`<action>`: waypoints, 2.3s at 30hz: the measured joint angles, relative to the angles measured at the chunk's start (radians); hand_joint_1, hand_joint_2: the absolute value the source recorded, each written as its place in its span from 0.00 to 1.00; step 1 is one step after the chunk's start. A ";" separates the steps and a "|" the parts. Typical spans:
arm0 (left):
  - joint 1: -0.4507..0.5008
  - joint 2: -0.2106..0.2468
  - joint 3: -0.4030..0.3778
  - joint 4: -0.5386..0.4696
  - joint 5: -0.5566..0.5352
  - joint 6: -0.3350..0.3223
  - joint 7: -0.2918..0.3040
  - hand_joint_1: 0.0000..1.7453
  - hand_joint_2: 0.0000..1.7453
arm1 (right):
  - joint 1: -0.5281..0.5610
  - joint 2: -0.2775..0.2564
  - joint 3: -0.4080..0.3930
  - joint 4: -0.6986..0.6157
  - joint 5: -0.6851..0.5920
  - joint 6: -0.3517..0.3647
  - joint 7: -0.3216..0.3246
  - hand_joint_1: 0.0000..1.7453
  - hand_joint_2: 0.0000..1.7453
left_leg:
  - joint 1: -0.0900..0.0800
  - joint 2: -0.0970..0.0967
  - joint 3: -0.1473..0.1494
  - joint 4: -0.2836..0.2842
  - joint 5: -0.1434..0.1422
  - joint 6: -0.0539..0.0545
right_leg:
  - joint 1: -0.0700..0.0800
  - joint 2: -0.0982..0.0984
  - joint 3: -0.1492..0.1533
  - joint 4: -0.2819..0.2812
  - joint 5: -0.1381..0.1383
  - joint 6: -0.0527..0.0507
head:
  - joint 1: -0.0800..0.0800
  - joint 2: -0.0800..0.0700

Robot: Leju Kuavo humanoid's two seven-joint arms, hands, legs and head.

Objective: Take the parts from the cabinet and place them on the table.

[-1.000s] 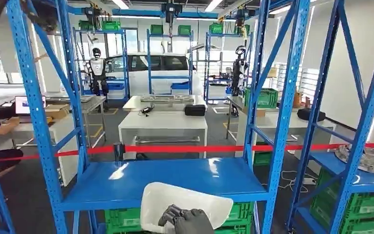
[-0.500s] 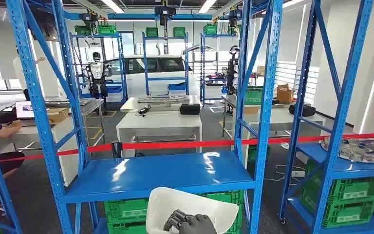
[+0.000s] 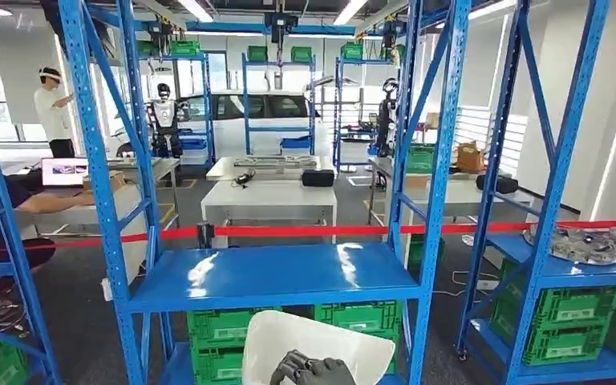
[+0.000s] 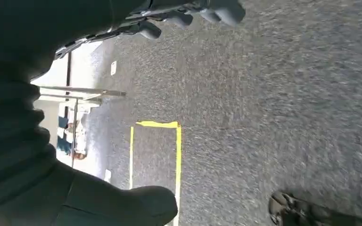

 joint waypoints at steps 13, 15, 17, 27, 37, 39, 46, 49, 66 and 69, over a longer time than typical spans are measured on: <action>0.018 -0.002 0.000 0.002 0.011 0.002 -0.024 0.00 1.00 | 0.016 -0.001 0.003 -0.011 0.020 0.010 0.000 1.00 1.00 | 0.000 -0.003 -0.130 0.012 0.117 -0.051 | 0.001 0.002 0.188 -0.108 -0.029 -0.045 | 0.001 0.000; 0.020 -0.002 0.000 0.002 0.011 0.001 -0.024 0.00 1.00 | 0.016 -0.001 0.003 -0.014 0.021 0.011 0.001 1.00 1.00 | 0.002 -0.006 -0.159 0.085 0.015 -0.056 | 0.000 -0.002 0.168 -0.107 -0.007 -0.061 | -0.003 0.000; 0.020 -0.002 0.000 0.002 0.011 0.002 -0.025 0.00 1.00 | 0.018 -0.001 0.003 -0.016 0.021 0.011 0.001 1.00 1.00 | 0.003 -0.006 -0.195 0.233 -0.085 -0.064 | 0.003 -0.002 0.141 -0.105 0.014 -0.062 | -0.004 0.000; 0.017 -0.008 0.000 0.002 0.023 0.011 -0.082 0.00 1.00 | 0.026 -0.005 0.008 -0.021 0.088 0.026 -0.014 1.00 1.00 | -0.018 0.029 0.025 -0.013 -0.035 -0.020 | 0.012 -0.049 0.080 -0.100 0.072 -0.032 | -0.004 0.000; 0.034 -0.016 0.000 0.003 0.023 0.011 -0.082 0.00 1.00 | 0.029 -0.013 0.020 -0.023 0.090 0.026 -0.015 1.00 1.00 | -0.006 -0.063 -0.030 0.011 0.010 -0.004 | 0.003 0.015 0.071 0.038 -0.009 -0.014 | 0.000 0.000; 0.032 -0.019 0.000 0.003 0.023 0.011 -0.082 0.00 1.00 | 0.029 -0.014 0.020 -0.023 0.090 0.026 -0.016 1.00 1.00 | -0.009 -0.079 -0.039 0.018 0.012 -0.013 | 0.001 0.076 0.135 -0.074 -0.007 -0.021 | -0.001 0.000; 0.035 -0.016 0.000 0.003 0.024 0.013 -0.073 0.00 1.00 | 0.028 -0.010 0.020 -0.024 0.093 0.035 -0.025 1.00 1.00 | -0.003 -0.027 -0.106 0.118 -0.052 -0.053 | -0.002 0.001 0.128 -0.098 0.021 -0.057 | -0.005 0.000; 0.034 -0.015 0.000 0.003 0.026 0.013 -0.073 0.00 1.00 | 0.033 -0.010 0.021 -0.020 0.093 0.040 -0.031 1.00 1.00 | 0.001 -0.018 -0.192 0.320 -0.134 -0.065 | -0.001 -0.038 0.117 -0.097 0.025 -0.059 | -0.005 0.000; 0.023 -0.005 0.001 0.002 0.022 -0.007 -0.045 0.00 1.00 | 0.030 -0.015 0.021 0.003 0.079 0.035 -0.069 1.00 1.00 | 0.001 -0.071 -0.048 0.010 0.027 -0.006 | -0.004 0.004 -0.001 0.191 -0.096 -0.005 | 0.000 0.000; 0.021 -0.005 0.001 0.002 0.023 -0.010 -0.053 0.00 1.00 | 0.005 -0.015 0.023 0.021 0.054 0.033 -0.090 1.00 1.00 | 0.005 -0.113 -0.055 0.019 0.031 -0.012 | -0.006 0.085 0.135 -0.073 -0.003 -0.024 | 0.000 0.000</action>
